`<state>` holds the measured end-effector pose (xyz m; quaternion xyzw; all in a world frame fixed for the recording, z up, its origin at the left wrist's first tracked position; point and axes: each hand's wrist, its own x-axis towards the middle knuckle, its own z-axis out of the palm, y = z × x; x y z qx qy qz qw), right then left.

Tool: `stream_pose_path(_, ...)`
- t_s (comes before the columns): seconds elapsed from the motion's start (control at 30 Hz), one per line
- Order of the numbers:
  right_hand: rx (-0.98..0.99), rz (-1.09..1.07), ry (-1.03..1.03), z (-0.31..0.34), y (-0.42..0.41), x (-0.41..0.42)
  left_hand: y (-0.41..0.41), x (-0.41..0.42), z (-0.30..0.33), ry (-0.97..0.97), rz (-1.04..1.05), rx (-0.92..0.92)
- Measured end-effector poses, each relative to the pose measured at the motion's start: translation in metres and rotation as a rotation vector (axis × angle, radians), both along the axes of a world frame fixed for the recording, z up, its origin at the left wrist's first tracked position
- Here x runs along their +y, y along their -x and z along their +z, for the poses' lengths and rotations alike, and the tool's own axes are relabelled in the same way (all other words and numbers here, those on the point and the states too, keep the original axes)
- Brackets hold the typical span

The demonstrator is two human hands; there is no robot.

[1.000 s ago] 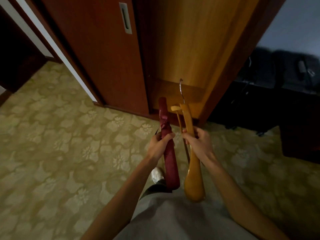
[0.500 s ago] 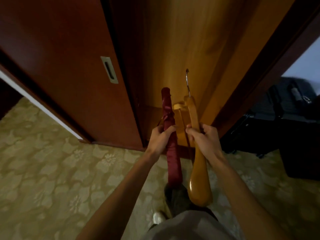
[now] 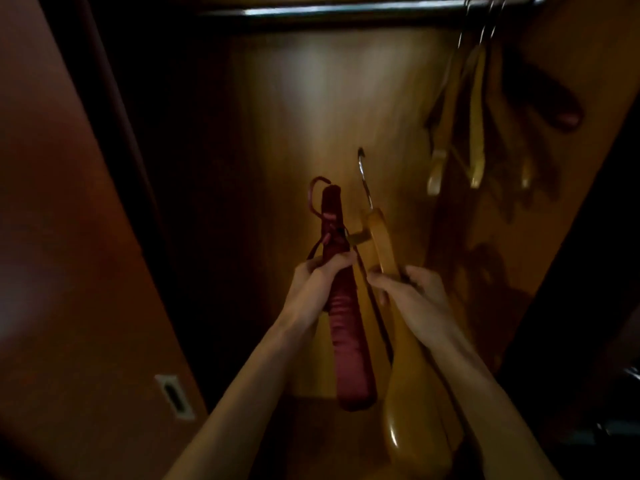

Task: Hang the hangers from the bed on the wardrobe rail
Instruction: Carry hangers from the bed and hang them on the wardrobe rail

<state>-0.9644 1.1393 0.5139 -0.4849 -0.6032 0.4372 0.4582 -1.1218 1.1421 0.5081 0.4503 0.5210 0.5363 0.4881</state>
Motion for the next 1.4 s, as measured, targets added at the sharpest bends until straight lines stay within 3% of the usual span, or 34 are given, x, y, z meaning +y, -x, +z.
stream_pose_path(0.23, 0.106, -0.107, -0.136, 0.089, 0.04, 0.087, 0.027, 0.098, 0.114, -0.152, -0.001, 0.008)
stream_pose_path(0.57, 0.164, -0.294, -0.226, 0.158, 0.042, 0.154, 0.013, 0.19, 0.195, -0.262, -0.203, 0.007)
stream_pose_path(0.9, 0.186, -0.38, -0.219, 0.189, 0.022, 0.188, -0.019, 0.243, 0.225, -0.282, -0.29, 0.028)
stream_pose_path(1.4, 0.21, -0.43, -0.107, 0.165, -0.009, 0.202, -0.062, 0.286, 0.21, -0.184, -0.358, 0.042)
